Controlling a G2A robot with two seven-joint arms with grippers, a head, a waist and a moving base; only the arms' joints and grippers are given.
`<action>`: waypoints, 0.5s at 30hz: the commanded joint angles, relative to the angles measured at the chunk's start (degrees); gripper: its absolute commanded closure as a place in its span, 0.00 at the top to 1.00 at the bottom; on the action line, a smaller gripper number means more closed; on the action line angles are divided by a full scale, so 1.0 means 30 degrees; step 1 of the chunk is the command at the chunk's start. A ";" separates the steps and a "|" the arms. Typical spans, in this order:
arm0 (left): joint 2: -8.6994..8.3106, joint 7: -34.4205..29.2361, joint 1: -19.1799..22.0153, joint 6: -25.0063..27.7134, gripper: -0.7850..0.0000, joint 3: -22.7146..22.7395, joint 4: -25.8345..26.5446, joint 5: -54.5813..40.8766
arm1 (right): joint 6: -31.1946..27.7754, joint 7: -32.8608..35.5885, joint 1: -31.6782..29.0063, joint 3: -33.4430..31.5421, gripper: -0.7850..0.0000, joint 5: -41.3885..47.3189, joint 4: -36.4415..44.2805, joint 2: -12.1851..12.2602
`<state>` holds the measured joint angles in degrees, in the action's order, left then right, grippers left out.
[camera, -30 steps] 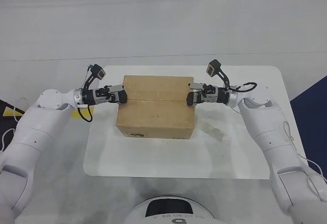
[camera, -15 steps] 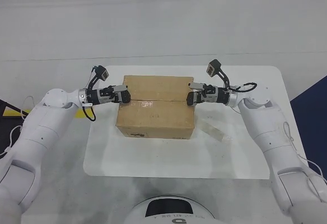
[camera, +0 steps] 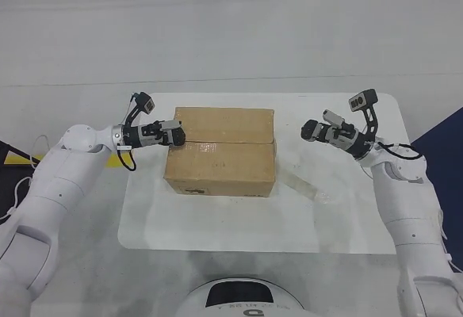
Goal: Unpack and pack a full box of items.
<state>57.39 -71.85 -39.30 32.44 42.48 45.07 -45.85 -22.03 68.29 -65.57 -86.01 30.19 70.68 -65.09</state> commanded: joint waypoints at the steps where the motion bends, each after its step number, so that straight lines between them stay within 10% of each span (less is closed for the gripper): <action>1: 0.0000 0.0000 0.0000 0.0000 1.00 0.0000 0.0000 0.0000 | -0.0018 0.0008 0.0005 0.0006 1.00 0.0006 -0.0003 -0.0002; 9: 0.0000 0.0000 0.0000 0.0000 1.00 0.0000 0.0000 0.0000 | 0.0123 -0.0105 -0.0120 0.0120 1.00 -0.0324 0.0058 0.0005; 15: 0.0000 0.0000 0.0000 0.0000 1.00 0.0000 0.0000 0.0000 | -0.2086 -0.0663 -0.2204 -0.0548 1.00 -0.7320 0.3606 0.0565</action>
<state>57.39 -71.85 -39.30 32.44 42.48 45.07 -45.85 -26.91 66.19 -70.62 -87.34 14.56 79.05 -63.69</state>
